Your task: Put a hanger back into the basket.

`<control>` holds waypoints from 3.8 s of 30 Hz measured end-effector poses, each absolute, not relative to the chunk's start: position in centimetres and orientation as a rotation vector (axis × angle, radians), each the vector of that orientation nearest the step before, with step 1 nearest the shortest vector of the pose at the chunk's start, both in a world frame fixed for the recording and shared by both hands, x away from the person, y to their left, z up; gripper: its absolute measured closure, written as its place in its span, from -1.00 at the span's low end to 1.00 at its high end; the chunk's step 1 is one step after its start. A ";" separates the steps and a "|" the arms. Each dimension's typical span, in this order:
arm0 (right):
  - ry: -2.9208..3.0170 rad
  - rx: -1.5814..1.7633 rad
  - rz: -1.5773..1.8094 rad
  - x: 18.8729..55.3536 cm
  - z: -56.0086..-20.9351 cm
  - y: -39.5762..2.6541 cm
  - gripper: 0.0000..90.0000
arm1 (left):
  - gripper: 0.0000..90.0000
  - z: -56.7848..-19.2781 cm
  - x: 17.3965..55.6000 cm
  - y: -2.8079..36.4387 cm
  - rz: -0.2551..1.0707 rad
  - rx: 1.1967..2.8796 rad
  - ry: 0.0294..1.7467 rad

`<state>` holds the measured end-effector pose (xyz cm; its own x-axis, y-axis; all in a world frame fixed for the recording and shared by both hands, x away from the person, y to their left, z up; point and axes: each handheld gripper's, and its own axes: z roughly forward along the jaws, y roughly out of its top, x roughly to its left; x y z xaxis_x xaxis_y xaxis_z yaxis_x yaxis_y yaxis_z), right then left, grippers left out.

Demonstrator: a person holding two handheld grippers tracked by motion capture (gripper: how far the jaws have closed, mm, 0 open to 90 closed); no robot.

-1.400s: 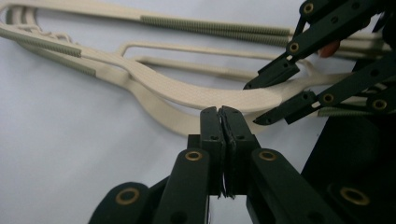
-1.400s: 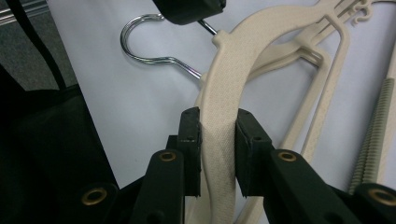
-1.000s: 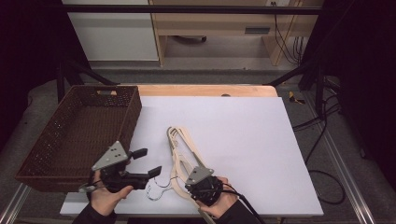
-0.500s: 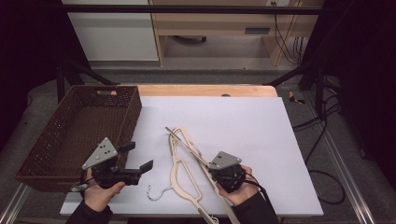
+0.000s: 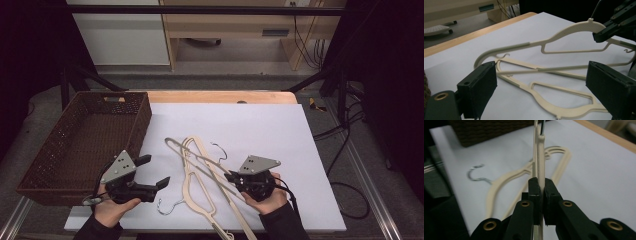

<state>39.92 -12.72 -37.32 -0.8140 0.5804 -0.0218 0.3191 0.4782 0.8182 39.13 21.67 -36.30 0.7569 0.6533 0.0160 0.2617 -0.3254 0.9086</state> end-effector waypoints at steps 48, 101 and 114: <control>2.340 0.721 1.500 39.6 -37.0 -12.4 -0.12 | 0.92 -37.1 37.6 17.5 0.258 2.103 0.582; 2.021 1.028 1.458 41.2 -37.2 -20.5 -0.83 | 0.92 -26.8 49.0 40.7 0.583 1.939 0.849; 2.018 1.025 1.454 41.2 -37.2 -20.4 -0.83 | 0.92 -30.3 49.7 44.4 0.580 1.925 0.982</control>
